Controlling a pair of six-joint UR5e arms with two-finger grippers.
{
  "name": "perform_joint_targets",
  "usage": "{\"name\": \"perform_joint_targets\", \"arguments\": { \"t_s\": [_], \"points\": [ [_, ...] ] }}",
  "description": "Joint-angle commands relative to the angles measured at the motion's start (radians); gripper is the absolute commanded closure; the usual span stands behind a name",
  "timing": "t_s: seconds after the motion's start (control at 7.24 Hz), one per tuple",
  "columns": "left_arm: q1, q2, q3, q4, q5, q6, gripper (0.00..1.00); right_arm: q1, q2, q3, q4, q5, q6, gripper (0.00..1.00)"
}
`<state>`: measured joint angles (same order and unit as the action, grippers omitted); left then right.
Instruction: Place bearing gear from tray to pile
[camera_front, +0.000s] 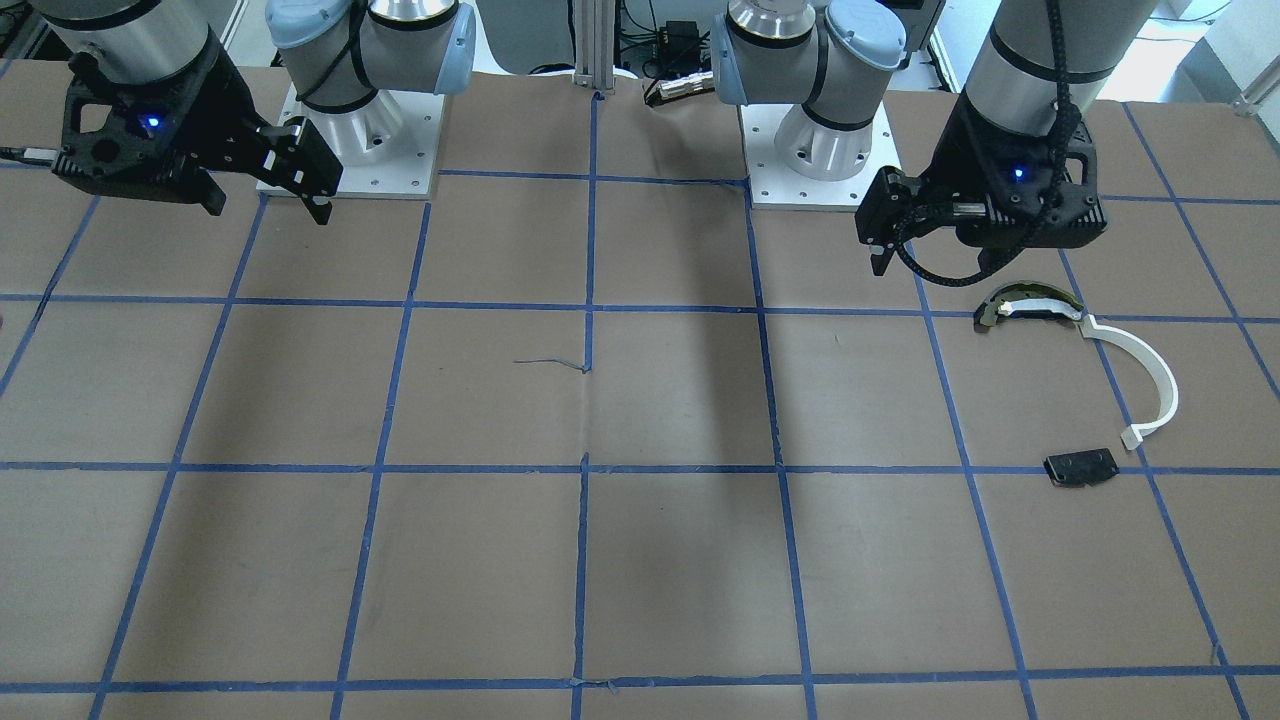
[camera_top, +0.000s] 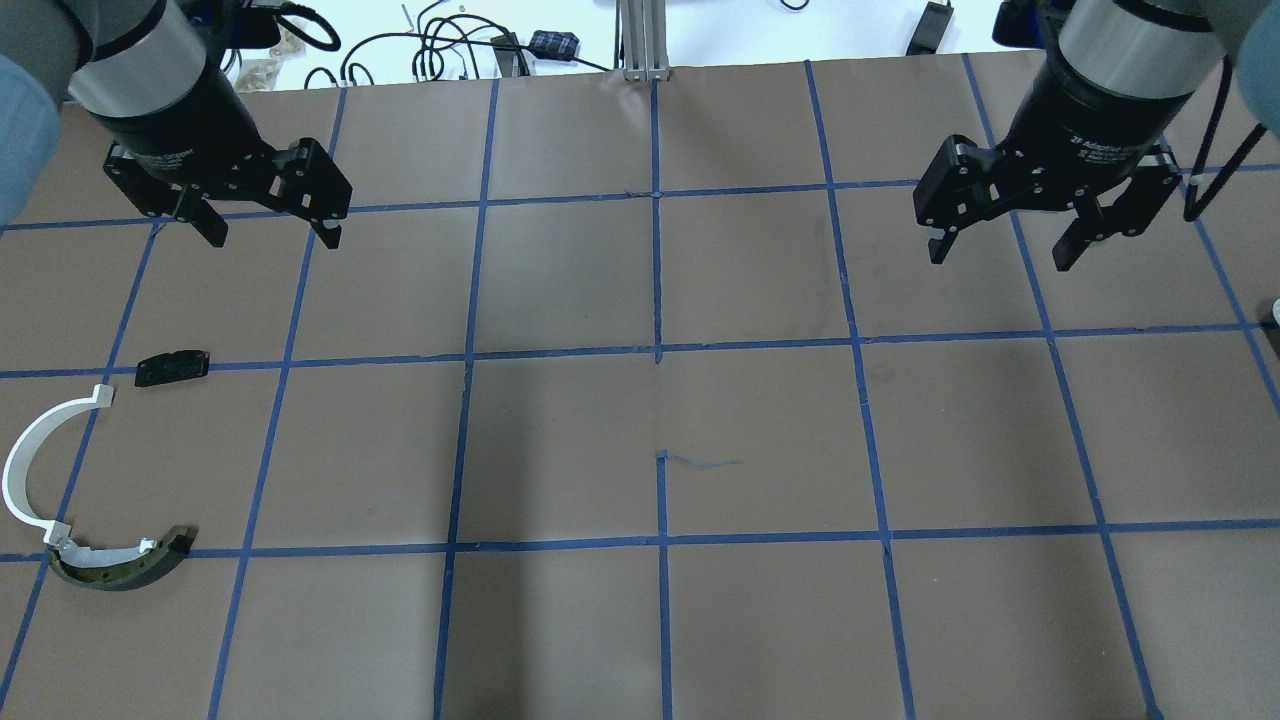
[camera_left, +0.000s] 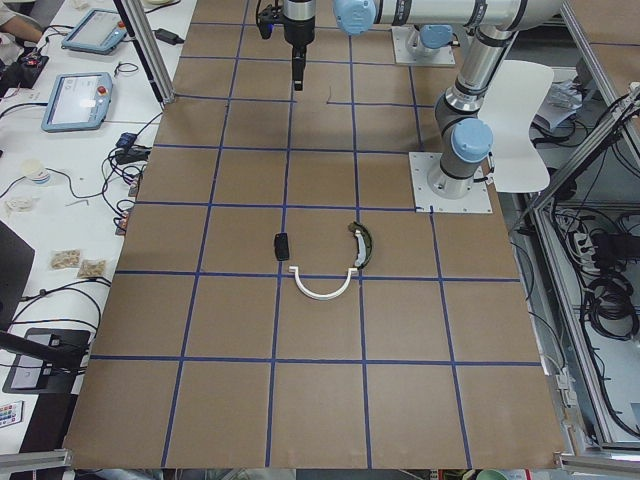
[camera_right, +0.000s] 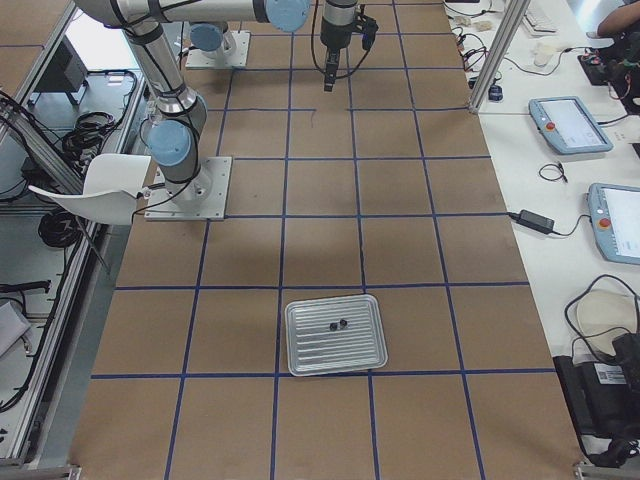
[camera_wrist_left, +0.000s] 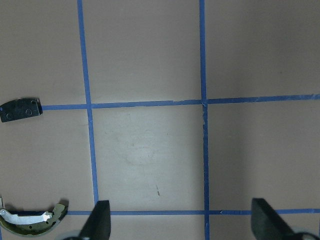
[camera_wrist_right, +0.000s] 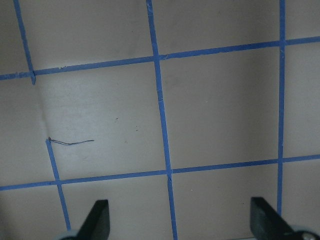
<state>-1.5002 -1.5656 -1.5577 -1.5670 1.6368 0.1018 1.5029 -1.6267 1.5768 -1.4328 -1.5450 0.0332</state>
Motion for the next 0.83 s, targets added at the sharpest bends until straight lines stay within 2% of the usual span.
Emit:
{"name": "perform_joint_targets", "arguments": {
  "t_s": [0.0,0.41,0.55,0.69],
  "points": [
    [0.002,-0.001,0.001,0.001,0.0,0.004,0.0,0.0,0.001,0.002,-0.001,-0.01,0.001,0.0],
    [0.005,0.001,-0.001,-0.001,0.0,0.007,0.0,-0.027,0.028,0.012,-0.017,-0.02,0.004,0.0],
    [0.005,0.001,-0.001,-0.001,0.0,0.007,0.0,-0.094,0.048,0.012,-0.026,-0.018,0.001,0.0],
    [0.005,0.001,-0.001,-0.001,0.0,0.007,0.0,-0.195,0.056,0.012,-0.073,-0.018,-0.081,0.0]
  ]
}}
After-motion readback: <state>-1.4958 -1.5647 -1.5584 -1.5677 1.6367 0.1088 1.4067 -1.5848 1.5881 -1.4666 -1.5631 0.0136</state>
